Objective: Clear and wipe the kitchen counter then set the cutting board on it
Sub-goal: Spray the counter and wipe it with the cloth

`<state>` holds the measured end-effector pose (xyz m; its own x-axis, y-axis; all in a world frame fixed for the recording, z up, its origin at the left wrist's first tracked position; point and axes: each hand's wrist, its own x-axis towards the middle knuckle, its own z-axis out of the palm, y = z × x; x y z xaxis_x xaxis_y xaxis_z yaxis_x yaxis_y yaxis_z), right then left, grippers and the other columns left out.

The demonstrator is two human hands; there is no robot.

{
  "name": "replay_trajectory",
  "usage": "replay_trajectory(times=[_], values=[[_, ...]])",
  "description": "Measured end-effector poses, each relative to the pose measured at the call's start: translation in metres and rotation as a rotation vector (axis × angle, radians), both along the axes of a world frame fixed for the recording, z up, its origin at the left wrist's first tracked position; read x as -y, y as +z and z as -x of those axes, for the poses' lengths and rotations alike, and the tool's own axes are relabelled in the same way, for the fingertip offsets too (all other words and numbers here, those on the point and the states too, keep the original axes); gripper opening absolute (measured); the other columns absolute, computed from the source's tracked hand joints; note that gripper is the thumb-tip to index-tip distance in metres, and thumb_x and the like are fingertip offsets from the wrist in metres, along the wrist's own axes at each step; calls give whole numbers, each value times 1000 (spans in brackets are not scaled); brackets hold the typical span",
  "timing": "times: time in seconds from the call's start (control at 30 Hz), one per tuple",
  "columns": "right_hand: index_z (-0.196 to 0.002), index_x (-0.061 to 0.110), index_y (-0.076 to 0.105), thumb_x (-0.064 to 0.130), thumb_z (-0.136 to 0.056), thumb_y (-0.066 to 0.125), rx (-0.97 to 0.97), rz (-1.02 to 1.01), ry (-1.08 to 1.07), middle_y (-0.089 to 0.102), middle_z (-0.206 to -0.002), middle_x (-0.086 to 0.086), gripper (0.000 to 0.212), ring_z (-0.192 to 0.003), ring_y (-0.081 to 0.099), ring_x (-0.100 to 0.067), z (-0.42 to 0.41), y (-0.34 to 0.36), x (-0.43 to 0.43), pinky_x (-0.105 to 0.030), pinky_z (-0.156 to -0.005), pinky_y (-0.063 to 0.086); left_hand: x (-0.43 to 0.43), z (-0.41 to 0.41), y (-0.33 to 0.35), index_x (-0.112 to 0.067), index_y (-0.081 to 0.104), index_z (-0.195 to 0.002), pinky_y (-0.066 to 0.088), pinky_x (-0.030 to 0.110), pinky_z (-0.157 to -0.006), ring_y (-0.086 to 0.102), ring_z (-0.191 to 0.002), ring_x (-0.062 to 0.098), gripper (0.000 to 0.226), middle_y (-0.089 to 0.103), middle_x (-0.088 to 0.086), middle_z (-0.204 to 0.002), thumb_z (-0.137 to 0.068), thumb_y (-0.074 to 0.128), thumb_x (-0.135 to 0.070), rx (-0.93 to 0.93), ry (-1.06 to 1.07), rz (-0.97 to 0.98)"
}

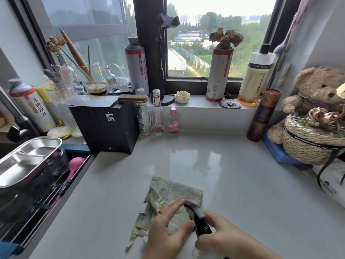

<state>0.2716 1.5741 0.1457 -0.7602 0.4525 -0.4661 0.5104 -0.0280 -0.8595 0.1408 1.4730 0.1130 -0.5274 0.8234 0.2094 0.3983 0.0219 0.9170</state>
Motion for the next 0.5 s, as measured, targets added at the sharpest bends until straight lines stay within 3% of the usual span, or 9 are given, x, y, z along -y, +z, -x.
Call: replay_trajectory(times=[0.1,0.2,0.23,0.33,0.43,0.5], values=[[-100,35,62,17,-55,61,-54,-13,-30,68,-76,19,49,-63,62,0,-7,11,-7,-10,-57,44,1,16,-2,-44,56,-102,37,5,-91,51,-111,-7,40,57,-15,-116,-67,72,-33,-24,163,16],[-98,41,63,18,-54,66,-160,-101,-161,69,-76,18,50,-61,63,-1,-10,32,-27,-13,-58,47,-5,39,-7,-29,55,-116,38,37,-104,44,-123,20,46,53,4,-126,-75,71,-19,-71,290,173],[-94,40,64,19,-53,68,-202,-136,-229,69,-75,16,46,-63,64,-1,-9,41,-37,-15,-59,48,-8,45,-8,-25,53,-122,36,41,-105,40,-126,25,49,50,7,-131,-76,70,-19,-86,311,249],[-96,32,61,23,-54,70,-307,-276,-412,67,-83,7,44,-75,66,-10,7,70,-80,-23,-65,51,-19,52,-8,-24,44,-130,32,38,-107,35,-129,27,58,44,8,-138,-77,68,-19,-114,320,331],[-120,22,52,13,-66,74,-389,-431,-550,62,-115,-6,59,-108,58,-23,40,91,-136,-41,-95,47,-35,53,-6,-29,42,-130,30,31,-106,36,-129,23,63,45,3,-138,-75,69,-20,-142,313,317],[-130,20,45,9,-73,70,-420,-534,-602,54,-130,-7,63,-116,52,-20,67,102,-174,-38,-102,41,-45,57,-2,-33,39,-131,28,26,-105,35,-130,19,64,44,-2,-139,-74,69,-24,-136,294,333]])
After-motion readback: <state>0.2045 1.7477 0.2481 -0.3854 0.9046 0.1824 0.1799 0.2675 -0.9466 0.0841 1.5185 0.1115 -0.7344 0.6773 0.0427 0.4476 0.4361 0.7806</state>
